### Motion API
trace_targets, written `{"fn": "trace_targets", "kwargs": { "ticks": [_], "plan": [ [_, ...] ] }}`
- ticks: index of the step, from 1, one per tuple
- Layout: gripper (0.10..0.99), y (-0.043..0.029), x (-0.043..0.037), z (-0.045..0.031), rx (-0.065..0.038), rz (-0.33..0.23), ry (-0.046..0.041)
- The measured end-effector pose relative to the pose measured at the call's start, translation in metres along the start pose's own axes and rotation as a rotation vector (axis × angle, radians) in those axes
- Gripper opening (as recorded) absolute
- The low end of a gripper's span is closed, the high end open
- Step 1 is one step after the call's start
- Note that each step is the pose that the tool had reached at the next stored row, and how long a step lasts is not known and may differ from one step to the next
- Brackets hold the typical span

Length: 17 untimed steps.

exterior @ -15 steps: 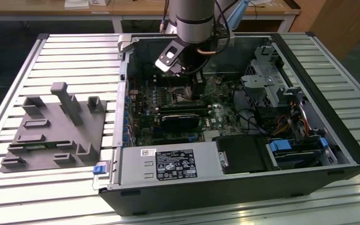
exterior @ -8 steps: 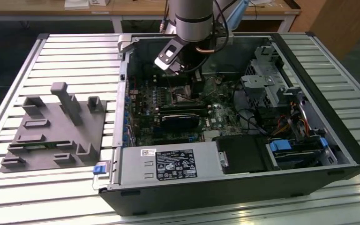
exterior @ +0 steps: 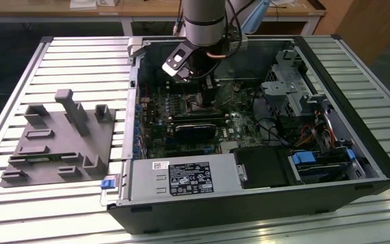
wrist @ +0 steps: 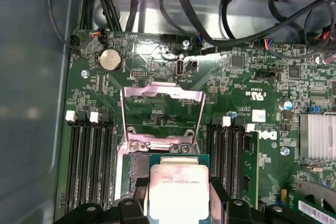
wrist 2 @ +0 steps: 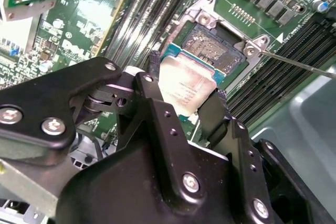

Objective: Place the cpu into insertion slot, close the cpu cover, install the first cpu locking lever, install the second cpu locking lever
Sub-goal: 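Place the cpu into insertion slot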

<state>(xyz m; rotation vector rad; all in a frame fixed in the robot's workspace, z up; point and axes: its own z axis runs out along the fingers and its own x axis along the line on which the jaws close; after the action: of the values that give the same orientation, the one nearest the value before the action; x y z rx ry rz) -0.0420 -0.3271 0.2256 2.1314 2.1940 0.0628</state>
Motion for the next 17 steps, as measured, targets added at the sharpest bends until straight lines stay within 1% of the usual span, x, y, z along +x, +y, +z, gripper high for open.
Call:
{"fn": "trace_targets", "kwargs": {
  "ticks": [7,12,17],
  "plan": [
    [0.541,-0.0036,0.0064,0.0049,0.000,0.004,-0.0005],
    [0.541,-0.0045,0.0094,0.0092,0.000,0.004,-0.0006],
    [0.541,-0.0071,0.0123,0.0129,0.000,0.004,-0.0003]
  ]
}}
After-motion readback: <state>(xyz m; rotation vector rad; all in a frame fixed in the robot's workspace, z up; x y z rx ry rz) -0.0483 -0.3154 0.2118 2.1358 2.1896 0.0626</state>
